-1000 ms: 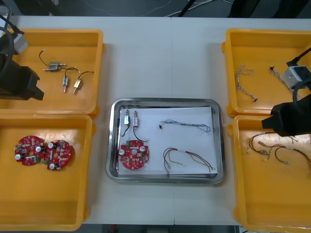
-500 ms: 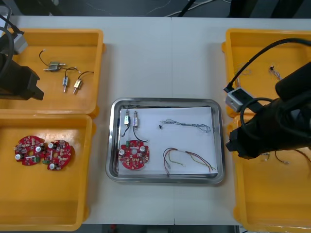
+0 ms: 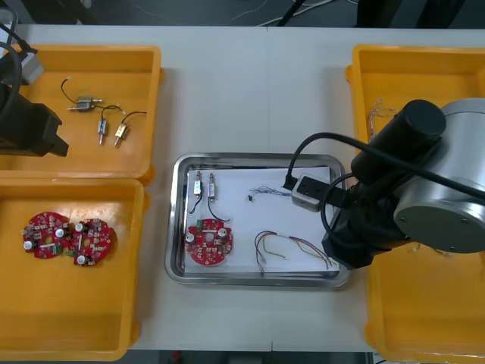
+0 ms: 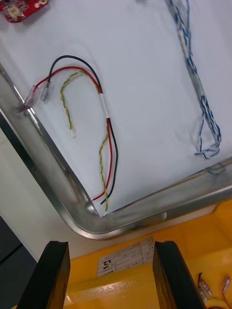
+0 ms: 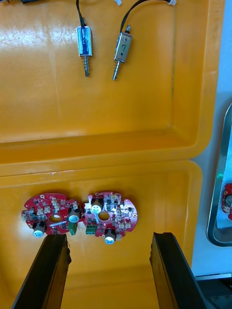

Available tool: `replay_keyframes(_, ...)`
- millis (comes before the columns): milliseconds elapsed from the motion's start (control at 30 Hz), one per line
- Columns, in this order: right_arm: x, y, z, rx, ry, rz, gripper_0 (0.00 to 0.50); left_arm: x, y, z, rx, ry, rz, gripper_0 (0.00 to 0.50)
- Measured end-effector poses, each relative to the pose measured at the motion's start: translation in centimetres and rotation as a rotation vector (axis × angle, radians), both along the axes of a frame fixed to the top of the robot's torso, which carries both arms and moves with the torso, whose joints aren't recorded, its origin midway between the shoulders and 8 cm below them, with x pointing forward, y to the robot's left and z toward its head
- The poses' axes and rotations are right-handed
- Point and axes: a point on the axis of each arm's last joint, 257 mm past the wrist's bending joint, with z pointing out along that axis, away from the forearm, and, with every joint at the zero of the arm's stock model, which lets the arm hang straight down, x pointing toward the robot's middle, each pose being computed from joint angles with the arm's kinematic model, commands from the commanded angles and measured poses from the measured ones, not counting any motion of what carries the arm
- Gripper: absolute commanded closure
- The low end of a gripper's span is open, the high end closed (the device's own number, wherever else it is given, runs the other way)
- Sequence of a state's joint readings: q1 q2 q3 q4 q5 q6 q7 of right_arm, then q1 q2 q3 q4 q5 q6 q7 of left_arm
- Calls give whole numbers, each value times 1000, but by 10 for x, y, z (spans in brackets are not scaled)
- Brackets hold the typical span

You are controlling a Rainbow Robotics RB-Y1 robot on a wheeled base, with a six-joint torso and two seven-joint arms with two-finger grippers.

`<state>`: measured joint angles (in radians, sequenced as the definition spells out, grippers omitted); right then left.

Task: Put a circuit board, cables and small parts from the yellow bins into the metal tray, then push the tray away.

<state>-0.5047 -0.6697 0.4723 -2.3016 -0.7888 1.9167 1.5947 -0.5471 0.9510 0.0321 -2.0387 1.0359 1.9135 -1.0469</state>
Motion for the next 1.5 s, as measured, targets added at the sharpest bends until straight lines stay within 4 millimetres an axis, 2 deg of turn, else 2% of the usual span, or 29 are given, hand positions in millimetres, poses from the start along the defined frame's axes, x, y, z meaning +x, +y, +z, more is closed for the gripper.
replay_keyframes(267,-1,45,-20,-23,-21,161,0,0,0,0,0,-1,0,0)
replay_keyframes(467,-8,70,-39,-33,-31,241,0,0,0,0,0,-1,1,0)
replay_keyframes(1000,-28,91,-76,-134,-68,381,0,1,1,2,-2,-5,3,0)
replay_keyframes(1233,-26,104,-93,-141,-86,396,0,1,1,2,-2,-6,2,0)
replay_keyframes(1500,-25,109,-108,-180,-105,411,0,0,0,3,0,-8,-1,0)
